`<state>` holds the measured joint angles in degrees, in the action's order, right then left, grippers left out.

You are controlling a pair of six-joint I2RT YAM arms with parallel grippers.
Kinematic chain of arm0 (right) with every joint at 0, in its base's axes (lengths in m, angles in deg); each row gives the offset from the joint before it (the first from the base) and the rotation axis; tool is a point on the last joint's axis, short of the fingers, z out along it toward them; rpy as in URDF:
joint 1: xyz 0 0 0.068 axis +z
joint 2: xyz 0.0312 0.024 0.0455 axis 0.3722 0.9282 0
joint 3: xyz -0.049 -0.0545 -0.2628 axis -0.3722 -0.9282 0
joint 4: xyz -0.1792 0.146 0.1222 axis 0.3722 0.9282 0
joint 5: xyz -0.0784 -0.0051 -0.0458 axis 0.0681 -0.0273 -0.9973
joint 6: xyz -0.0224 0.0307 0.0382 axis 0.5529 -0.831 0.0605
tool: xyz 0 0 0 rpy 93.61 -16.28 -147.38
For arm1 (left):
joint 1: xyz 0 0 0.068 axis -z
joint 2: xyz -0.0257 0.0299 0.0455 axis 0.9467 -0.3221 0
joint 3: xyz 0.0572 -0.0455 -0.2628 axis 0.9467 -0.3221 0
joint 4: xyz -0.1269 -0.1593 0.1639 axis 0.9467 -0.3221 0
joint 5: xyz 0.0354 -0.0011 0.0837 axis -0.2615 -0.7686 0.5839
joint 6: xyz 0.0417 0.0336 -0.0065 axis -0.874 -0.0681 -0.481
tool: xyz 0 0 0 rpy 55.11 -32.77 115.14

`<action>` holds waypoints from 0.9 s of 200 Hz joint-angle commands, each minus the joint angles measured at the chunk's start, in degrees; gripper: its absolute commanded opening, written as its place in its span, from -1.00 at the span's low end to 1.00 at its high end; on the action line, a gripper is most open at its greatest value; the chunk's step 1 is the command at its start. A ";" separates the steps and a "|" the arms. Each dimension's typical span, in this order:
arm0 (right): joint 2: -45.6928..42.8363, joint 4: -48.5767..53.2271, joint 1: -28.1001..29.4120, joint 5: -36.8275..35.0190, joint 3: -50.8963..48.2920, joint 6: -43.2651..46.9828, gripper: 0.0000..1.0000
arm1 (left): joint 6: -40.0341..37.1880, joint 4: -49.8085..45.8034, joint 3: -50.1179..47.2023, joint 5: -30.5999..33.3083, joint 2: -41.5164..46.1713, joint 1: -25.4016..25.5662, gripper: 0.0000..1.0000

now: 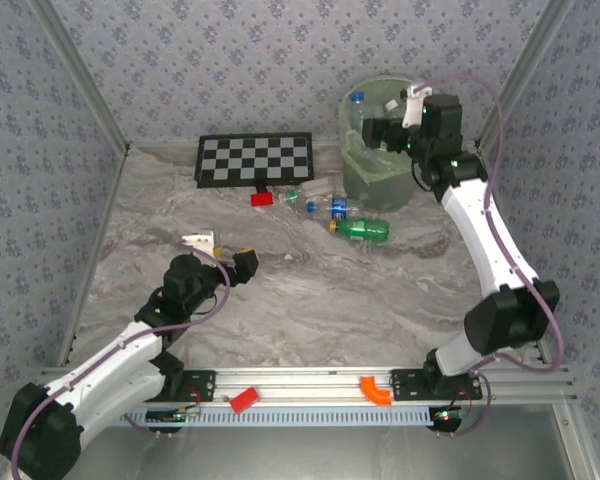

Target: Put the plastic bottles in the bin

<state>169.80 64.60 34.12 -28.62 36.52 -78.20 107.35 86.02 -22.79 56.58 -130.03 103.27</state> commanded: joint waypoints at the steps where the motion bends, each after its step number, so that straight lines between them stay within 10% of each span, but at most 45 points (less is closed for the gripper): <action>1: -8.59 -6.27 1.78 -0.11 -6.54 -2.74 0.99 | -0.94 0.05 3.44 0.45 -1.72 0.43 0.99; 100: -32.97 -17.62 7.92 -0.71 -42.52 -7.03 0.99 | -1.54 1.43 16.43 -0.90 -23.44 1.76 0.99; 180: -29.99 -33.05 7.93 -11.24 -62.18 -29.99 0.99 | -2.76 -1.90 32.76 -3.09 -42.87 4.58 0.99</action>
<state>137.45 39.68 42.98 -34.78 -22.75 -96.69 105.82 85.38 6.56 55.31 -171.08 107.09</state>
